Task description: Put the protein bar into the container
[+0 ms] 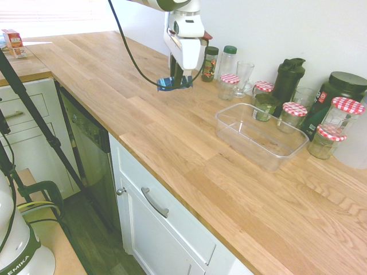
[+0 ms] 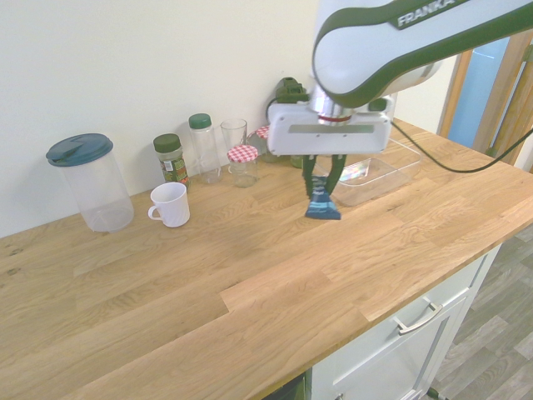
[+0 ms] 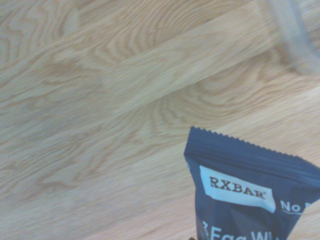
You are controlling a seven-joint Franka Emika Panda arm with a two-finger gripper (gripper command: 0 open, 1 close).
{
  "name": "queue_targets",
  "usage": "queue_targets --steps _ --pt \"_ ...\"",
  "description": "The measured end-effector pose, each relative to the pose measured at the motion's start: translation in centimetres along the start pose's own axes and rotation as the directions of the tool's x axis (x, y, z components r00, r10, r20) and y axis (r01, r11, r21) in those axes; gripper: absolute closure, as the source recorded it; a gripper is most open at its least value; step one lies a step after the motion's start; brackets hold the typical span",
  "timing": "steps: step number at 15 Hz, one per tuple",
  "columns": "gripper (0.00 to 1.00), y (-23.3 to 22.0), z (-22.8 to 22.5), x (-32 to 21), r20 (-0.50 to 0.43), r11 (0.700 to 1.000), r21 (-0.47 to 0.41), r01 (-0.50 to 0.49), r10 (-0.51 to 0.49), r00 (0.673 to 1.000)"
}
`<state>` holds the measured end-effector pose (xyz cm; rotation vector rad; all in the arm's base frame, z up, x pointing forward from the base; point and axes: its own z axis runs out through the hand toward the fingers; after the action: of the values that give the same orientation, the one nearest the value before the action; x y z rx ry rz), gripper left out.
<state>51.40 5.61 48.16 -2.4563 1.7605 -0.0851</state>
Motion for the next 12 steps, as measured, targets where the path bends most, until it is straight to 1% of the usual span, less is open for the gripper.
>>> queue_targets --steps 3,6,9,11,12 --pt "1.0 3.1 -1.5 5.1 -0.007 1.0 0.008 0.019 -0.019 1.0" --pt "1.0 4.6 -2.0 9.0 -0.018 0.999 0.012 0.046 -0.046 0.999" --pt "1.0 5.4 -3.4 12.8 -0.027 0.998 0.021 0.065 -0.065 0.998" --pt "1.0 5.0 -3.4 15.7 0.007 0.993 0.027 0.115 -0.115 0.993" --pt "1.0 5.0 -3.3 15.7 0.008 0.993 0.026 0.115 -0.115 0.993"
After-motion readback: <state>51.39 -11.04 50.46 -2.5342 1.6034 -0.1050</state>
